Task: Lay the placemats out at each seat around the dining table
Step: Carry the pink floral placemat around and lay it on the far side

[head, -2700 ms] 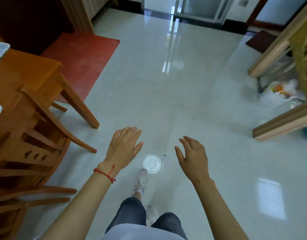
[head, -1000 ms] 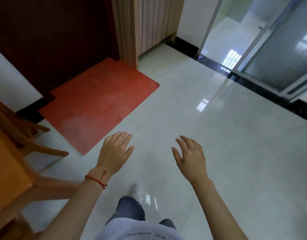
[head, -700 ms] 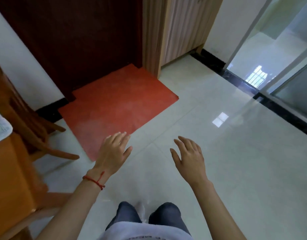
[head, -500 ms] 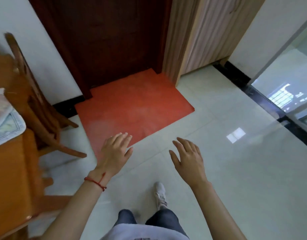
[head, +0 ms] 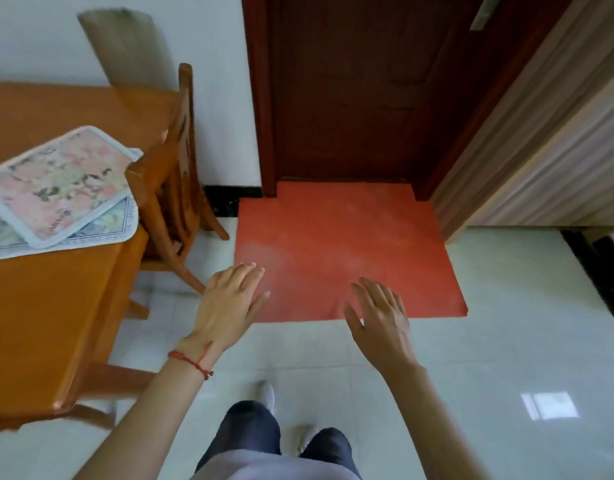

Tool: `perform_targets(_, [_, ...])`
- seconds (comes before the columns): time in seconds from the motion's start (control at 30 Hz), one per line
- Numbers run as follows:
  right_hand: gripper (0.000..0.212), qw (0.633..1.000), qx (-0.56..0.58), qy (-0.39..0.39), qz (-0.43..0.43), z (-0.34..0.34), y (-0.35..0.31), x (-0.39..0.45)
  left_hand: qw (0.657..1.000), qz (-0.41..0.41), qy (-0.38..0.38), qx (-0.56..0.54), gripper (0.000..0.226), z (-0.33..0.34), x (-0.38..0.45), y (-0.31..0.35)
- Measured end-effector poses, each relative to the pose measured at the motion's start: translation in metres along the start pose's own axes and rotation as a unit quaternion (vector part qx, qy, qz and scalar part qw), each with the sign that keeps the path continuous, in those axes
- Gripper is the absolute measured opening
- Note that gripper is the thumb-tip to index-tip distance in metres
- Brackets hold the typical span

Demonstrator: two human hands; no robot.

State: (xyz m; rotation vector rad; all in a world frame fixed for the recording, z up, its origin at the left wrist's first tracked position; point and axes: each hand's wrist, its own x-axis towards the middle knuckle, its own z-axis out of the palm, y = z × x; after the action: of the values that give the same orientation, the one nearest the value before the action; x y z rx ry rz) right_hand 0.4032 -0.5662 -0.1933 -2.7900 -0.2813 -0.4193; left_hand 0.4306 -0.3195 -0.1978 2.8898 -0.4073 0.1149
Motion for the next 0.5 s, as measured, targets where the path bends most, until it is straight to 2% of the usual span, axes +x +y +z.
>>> perform_targets(0.1, [0.036,0.999,0.010,-0.023,-0.024,0.018,-0.004,0.039,0.999,-0.011,0.023,0.026,0.064,-0.004,0.019,-0.020])
perform_targets(0.23, [0.034,0.998,0.019,-0.024,-0.047,0.043,-0.013,0.095,0.998,-0.030,0.040,0.047,0.046,-0.008,0.056,-0.052])
perform_targets(0.43, [0.039,0.998,0.021,-0.032,-0.050,0.068,-0.030,0.185,0.996,-0.057,0.033,0.052,0.055,-0.022,0.122,-0.104])
perform_targets(0.5, [0.039,0.998,0.025,-0.028,-0.052,0.073,-0.035,0.211,0.996,-0.063,0.036,0.052,0.052,-0.028,0.140,-0.118])
